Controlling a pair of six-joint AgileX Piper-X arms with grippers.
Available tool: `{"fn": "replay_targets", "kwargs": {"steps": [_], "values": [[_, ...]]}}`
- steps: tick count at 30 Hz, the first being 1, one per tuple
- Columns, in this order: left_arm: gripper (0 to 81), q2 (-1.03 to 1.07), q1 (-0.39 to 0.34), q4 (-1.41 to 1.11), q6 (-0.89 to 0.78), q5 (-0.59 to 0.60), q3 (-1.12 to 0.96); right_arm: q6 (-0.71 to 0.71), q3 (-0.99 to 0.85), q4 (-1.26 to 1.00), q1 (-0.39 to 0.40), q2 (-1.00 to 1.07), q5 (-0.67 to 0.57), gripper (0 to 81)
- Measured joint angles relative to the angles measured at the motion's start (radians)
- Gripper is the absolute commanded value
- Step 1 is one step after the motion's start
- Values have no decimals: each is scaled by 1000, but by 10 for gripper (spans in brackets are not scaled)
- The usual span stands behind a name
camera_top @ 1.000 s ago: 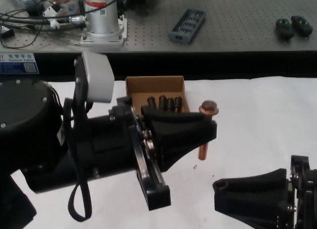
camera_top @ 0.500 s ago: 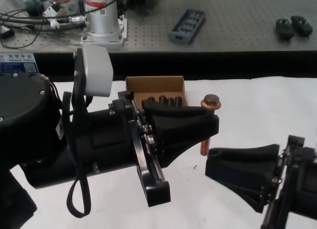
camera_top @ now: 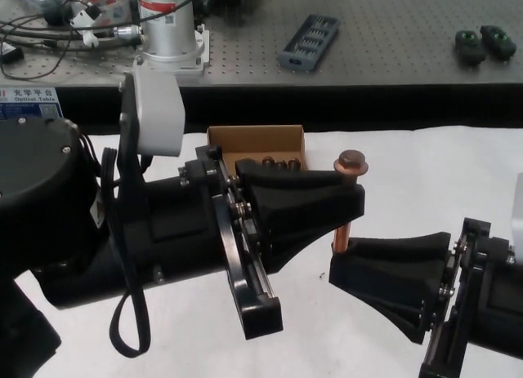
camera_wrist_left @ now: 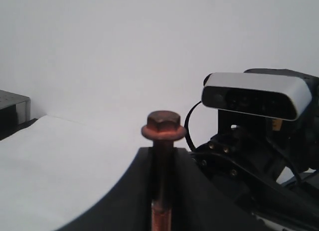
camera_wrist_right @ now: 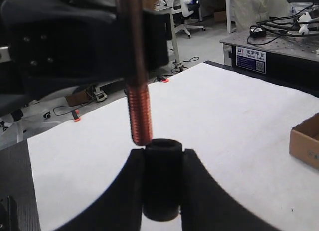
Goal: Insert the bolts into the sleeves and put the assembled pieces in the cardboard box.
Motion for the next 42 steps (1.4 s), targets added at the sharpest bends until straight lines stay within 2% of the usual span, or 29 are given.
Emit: {"fn": "replay_targets", "kwargs": {"steps": [13,26,28,31,34,42], "values": [[6,0,0,4,0,0,0,42,0,-27,0,0,-62,38],[7,-2,0,6,-1,6,-4,42,5,-94,0,8,-66,38],[71,-2,0,6,-4,6,-6,42,5,-98,0,8,-66,38],[242,-2,0,6,-16,14,-6,42,5,-104,0,8,-71,38],[354,-2,0,16,-16,16,-6,42,5,-139,0,8,-86,38],[357,0,0,33,-65,-4,-4,42,5,-164,1,8,-90,38]]}}
